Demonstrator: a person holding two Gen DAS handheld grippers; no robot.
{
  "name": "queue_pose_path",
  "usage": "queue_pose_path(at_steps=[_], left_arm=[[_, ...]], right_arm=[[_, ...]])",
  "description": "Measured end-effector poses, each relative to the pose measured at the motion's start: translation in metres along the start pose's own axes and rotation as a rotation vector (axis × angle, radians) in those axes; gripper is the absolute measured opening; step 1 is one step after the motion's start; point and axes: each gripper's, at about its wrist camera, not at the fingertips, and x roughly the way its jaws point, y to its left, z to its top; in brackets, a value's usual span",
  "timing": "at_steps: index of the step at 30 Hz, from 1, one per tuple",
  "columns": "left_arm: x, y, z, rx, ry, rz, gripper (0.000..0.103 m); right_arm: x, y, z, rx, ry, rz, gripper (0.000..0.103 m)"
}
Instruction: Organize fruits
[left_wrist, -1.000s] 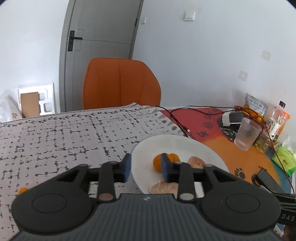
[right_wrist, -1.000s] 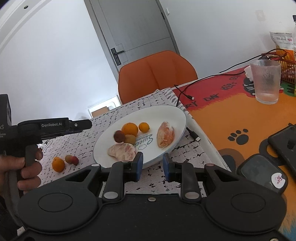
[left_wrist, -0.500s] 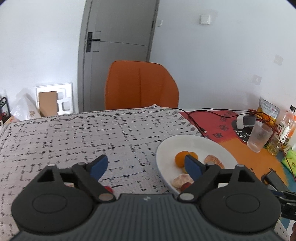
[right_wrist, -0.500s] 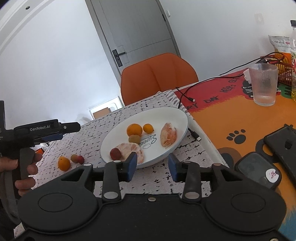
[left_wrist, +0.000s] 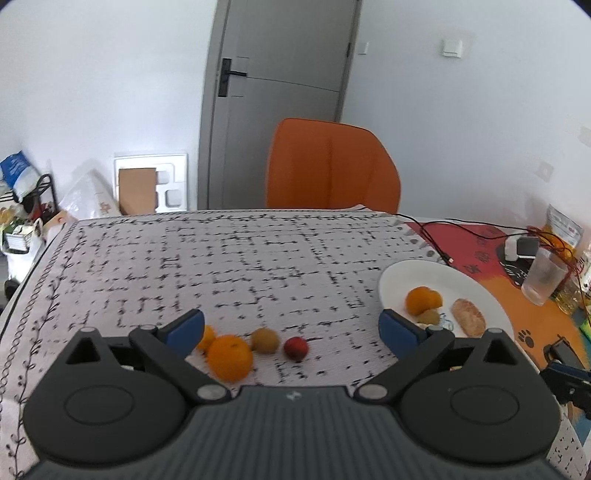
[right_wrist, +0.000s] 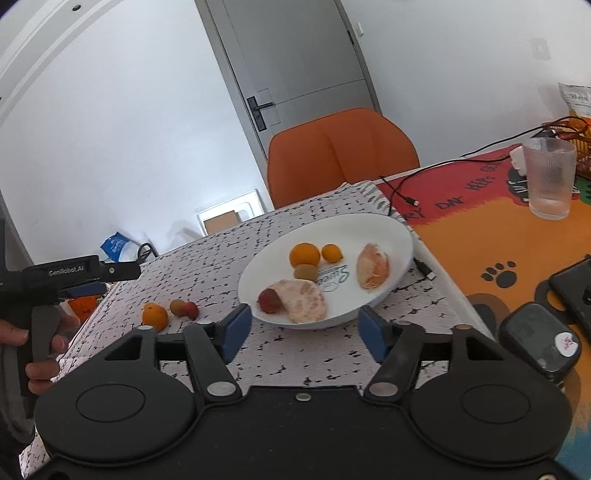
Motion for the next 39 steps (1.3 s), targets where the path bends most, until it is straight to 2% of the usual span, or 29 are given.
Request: queue_pose_path(at_steps=[2, 4, 6, 7, 25, 39], left_arm=[[-0.003, 0.004, -0.003, 0.012, 0.000, 0.012, 0.100], [-0.005, 0.009, -0.006, 0.012, 0.006, 0.018, 0.100], [-0.008, 0.014, -0.008, 0.006, 0.012, 0.022, 0.100], [-0.010, 0.016, -0.010, 0.005, 0.013, 0.026, 0.100], [-0.030, 0.055, -0.027, -0.043, 0.028, 0.052, 0.103], [-0.022, 0.064, -0.029, -0.036, 0.024, 0.018, 0.102]], right_arm=[[0.002, 0.006, -0.001, -0.009, 0.002, 0.009, 0.075], [0.004, 0.012, -0.001, -0.024, 0.001, 0.021, 0.084], [0.005, 0.018, 0.000, -0.032, -0.013, 0.030, 0.101], [0.005, 0.020, 0.000, -0.034, -0.021, 0.034, 0.103], [0.034, 0.052, 0.001, -0.097, 0.037, 0.106, 0.103], [0.065, 0.077, 0.003, -0.167, 0.096, 0.154, 0.103]])
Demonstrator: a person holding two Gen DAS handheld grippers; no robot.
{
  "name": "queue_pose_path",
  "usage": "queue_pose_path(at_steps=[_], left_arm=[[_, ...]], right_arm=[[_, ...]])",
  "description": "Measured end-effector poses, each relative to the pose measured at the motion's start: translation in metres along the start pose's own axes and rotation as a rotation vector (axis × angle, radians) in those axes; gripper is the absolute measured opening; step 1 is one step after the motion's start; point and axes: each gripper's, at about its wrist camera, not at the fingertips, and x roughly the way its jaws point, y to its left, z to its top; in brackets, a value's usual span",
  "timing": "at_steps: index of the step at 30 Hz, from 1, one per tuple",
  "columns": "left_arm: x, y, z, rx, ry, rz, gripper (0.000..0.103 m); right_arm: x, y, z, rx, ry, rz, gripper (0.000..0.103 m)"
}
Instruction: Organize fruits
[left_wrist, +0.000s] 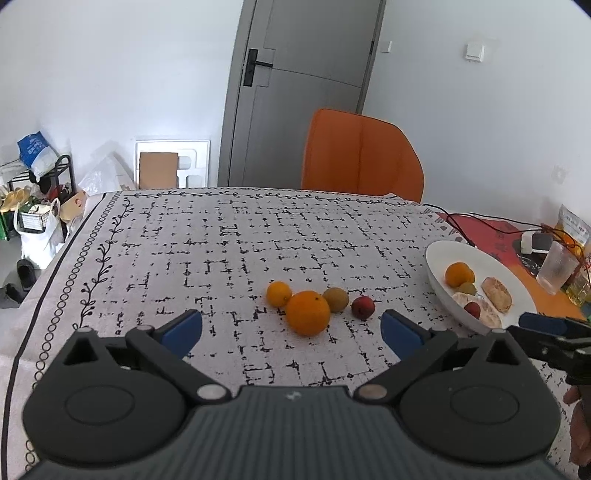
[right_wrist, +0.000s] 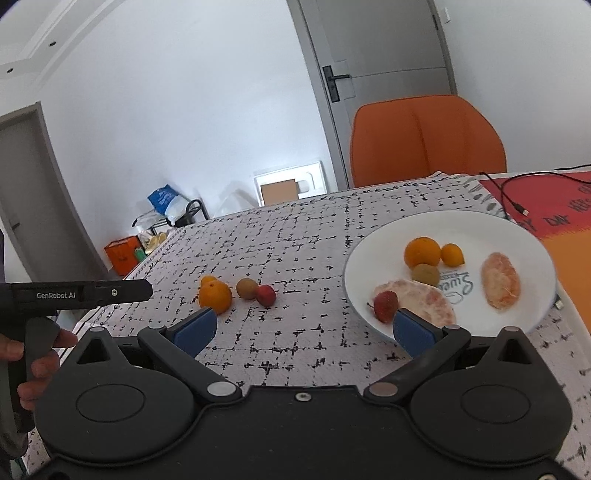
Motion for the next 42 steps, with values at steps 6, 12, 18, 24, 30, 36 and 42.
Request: queue_pose_path(at_steps=[6, 12, 18, 24, 30, 36, 42], left_arm=[[0.012, 0.002, -0.001, -0.022, 0.011, -0.025, 0.096], [0.027, 0.004, 0.000, -0.047, 0.029, -0.038, 0.080], [0.040, 0.003, 0.001, -0.053, 0.038, -0.045, 0.076], [0.057, 0.003, 0.000, -0.069, 0.056, -0.056, 0.066], [0.073, 0.001, 0.001, -0.075, 0.071, -0.063, 0.064], [0.090, -0.002, 0.000, -0.091, 0.100, -0.070, 0.040], [0.085, -0.002, 0.000, -0.084, 0.090, -0.067, 0.038]], right_arm=[[0.017, 0.004, 0.006, -0.031, 0.033, 0.025, 0.091], [0.034, 0.007, 0.012, -0.047, 0.055, 0.045, 0.075], [0.053, 0.010, 0.016, -0.060, 0.086, 0.063, 0.061], [0.065, 0.009, 0.019, -0.064, 0.101, 0.063, 0.055], [0.077, 0.007, 0.022, -0.075, 0.119, 0.060, 0.046], [0.087, 0.008, 0.024, -0.083, 0.129, 0.057, 0.044], [0.093, 0.014, 0.027, -0.093, 0.135, 0.078, 0.042]])
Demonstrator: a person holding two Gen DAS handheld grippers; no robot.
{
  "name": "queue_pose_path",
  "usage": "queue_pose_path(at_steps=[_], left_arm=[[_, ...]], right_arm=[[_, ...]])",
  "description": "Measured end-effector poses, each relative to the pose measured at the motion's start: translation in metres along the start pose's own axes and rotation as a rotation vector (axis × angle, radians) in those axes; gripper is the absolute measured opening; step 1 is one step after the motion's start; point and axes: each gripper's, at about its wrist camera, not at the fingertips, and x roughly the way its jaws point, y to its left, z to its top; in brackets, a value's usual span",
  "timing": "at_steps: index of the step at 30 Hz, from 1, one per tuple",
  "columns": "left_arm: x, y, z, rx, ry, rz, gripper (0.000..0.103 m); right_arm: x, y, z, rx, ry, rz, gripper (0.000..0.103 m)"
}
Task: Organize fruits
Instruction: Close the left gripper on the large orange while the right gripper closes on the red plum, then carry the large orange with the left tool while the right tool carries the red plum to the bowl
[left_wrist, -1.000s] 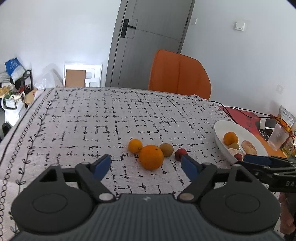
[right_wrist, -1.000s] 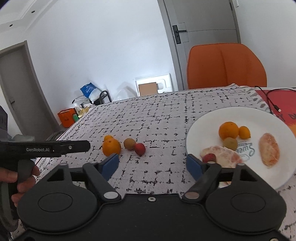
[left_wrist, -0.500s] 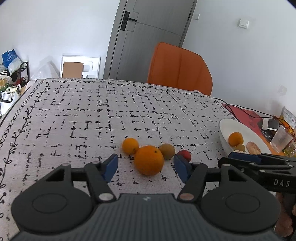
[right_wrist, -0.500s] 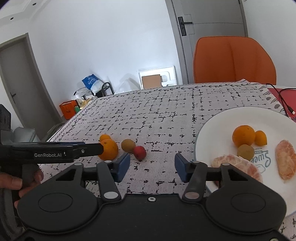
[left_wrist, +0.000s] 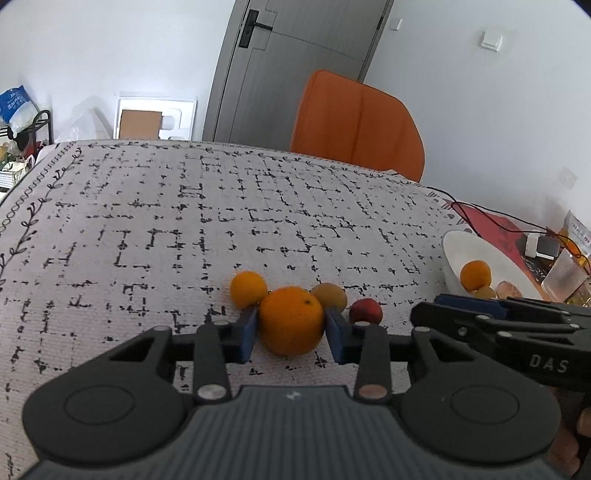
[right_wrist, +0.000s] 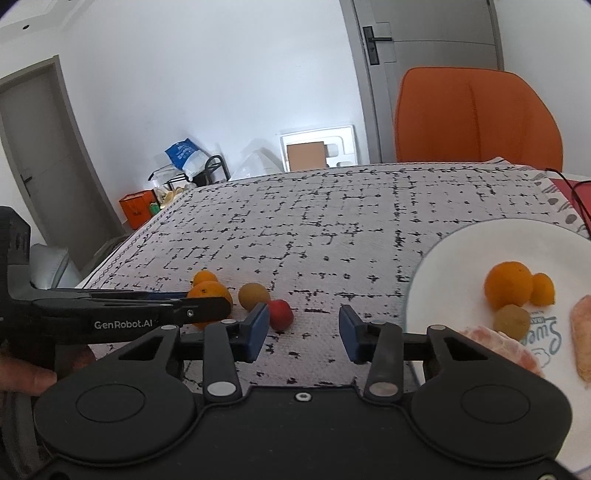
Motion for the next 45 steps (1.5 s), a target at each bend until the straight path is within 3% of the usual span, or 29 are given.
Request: queue_pose_path(at_steps=[11, 19, 20, 22, 23, 36, 45], left_arm=[[-0.022, 0.012, 0.001, -0.010, -0.029, 0.026, 0.038], [-0.038, 0.021, -0.004, -0.021, -0.050, 0.044, 0.038], [-0.040, 0.022, -0.005, -0.026, -0.052, 0.048, 0.038], [-0.044, 0.024, -0.006, -0.033, -0.056, 0.056, 0.038], [-0.046, 0.025, -0.006, -0.035, -0.058, 0.060, 0.038], [-0.072, 0.012, -0.016, -0.022, -0.110, 0.054, 0.038], [-0.079, -0.007, -0.020, 0.002, -0.129, 0.005, 0.038]], right_arm=[[0.019, 0.018, 0.000, -0.021, 0.020, 0.022, 0.041], [0.033, 0.018, -0.001, -0.020, 0.027, -0.018, 0.041], [0.036, 0.018, -0.002, -0.018, 0.034, -0.020, 0.040], [0.039, 0.016, -0.003, -0.013, 0.040, -0.014, 0.023], [0.039, 0.016, -0.003, -0.012, 0.040, -0.011, 0.023], [-0.010, 0.018, -0.014, 0.003, -0.023, -0.006, 0.022], [-0.048, 0.011, -0.021, 0.032, -0.080, -0.048, 0.022]])
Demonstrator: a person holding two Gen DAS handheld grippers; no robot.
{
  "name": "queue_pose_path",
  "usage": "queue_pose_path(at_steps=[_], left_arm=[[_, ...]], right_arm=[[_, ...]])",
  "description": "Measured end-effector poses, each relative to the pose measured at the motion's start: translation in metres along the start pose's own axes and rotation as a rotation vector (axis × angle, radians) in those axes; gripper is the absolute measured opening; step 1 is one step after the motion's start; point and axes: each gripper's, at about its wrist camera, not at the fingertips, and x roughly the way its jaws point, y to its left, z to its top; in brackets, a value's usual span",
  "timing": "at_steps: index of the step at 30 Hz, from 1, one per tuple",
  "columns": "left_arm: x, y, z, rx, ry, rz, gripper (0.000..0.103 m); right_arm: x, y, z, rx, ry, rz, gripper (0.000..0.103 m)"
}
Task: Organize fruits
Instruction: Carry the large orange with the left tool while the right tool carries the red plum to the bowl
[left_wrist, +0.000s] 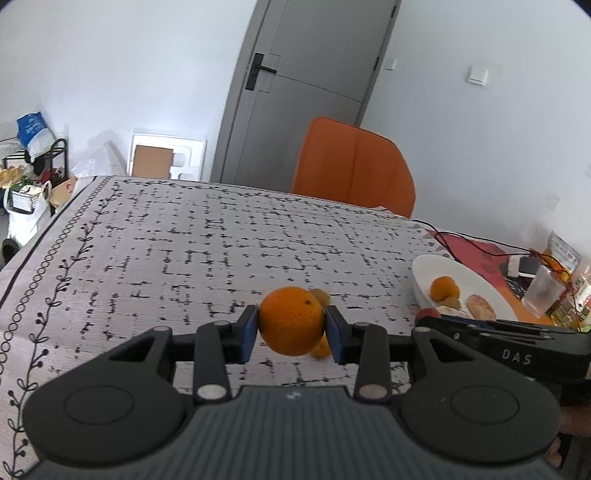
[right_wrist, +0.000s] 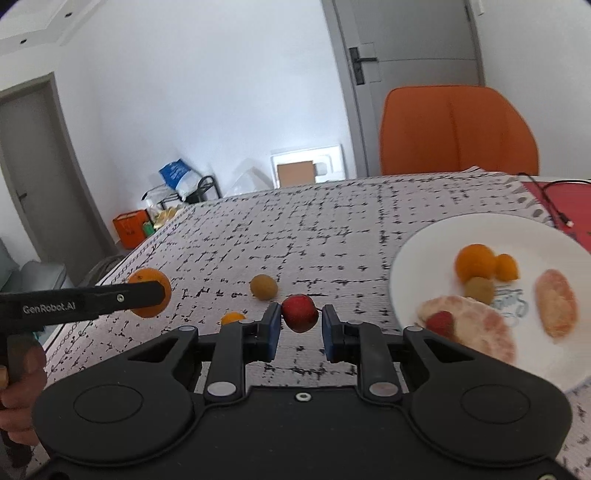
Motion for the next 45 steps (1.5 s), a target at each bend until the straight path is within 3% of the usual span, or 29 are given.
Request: queue_pose_path(at_steps=[8, 39, 45], left_arm=[[0.005, -0.022, 0.002, 0.036, 0.003, -0.044, 0.038], [0.040, -0.094, 0.002, 0.148, 0.039, -0.150, 0.038], [0.048, -0.103, 0.006, 0.170, 0.041, -0.163, 0.038]], right_arm=[[-0.026, -0.017, -0.002, 0.035, -0.051, -0.043, 0.022], [-0.071, -0.092, -0.025, 0.160, -0.097, -0.204, 0.022], [-0.076, -0.102, -0.028, 0.184, -0.116, -0.228, 0.034]])
